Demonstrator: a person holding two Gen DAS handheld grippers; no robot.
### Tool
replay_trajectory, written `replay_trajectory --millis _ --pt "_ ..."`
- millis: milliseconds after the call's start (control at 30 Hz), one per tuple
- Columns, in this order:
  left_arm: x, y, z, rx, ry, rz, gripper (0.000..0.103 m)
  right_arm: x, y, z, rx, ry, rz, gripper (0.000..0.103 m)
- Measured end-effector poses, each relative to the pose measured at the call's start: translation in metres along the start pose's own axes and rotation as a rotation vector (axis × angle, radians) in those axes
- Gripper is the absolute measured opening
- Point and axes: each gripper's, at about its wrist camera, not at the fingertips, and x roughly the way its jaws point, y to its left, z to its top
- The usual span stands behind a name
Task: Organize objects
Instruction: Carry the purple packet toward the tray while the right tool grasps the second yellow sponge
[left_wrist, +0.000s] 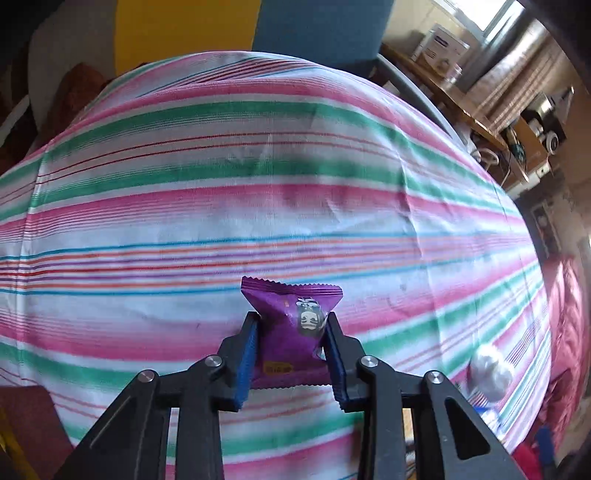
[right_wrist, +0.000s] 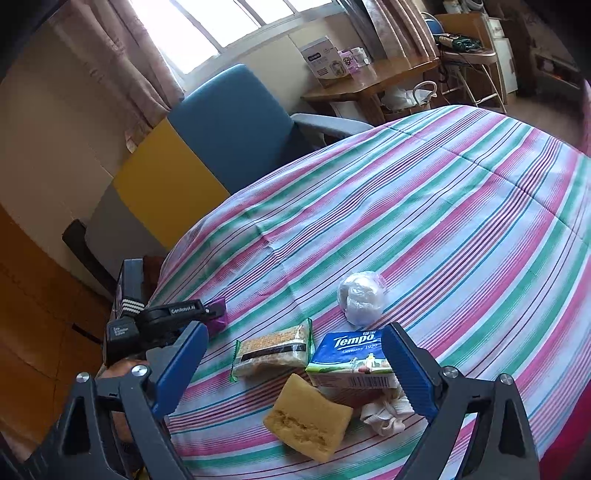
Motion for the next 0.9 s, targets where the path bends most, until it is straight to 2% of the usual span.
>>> replay_trajectory --millis 200,400,733,800,900 --pt "-0.033 -0.006 -0.05 0.101 -0.047 0.004 0.033 -0.006 -0.017 0.006 0.071 -0.041 -0.035 0.095" --pt "-0.078 -0.008 -0.097 0.131 -0.074 -0.063 0.033 -0.005 -0.039 0.01 0.162 -0.04 -0.084 0.095" --pt "-0.146 0.0 -0.158 0.183 -0.144 -0.11 0.033 0.023 -0.043 0.003 0.165 0.083 -0.134 0.095" --pt "-0.157 0.005 -0.167 0.178 -0.152 -0.123 0.033 0.023 -0.038 0.002 0.142 0.085 -0.112 0.095" --pt "-0.169 0.013 -0.179 0.172 -0.173 -0.124 0.033 0.025 -0.015 -0.003 0.045 0.114 -0.019 0.095"
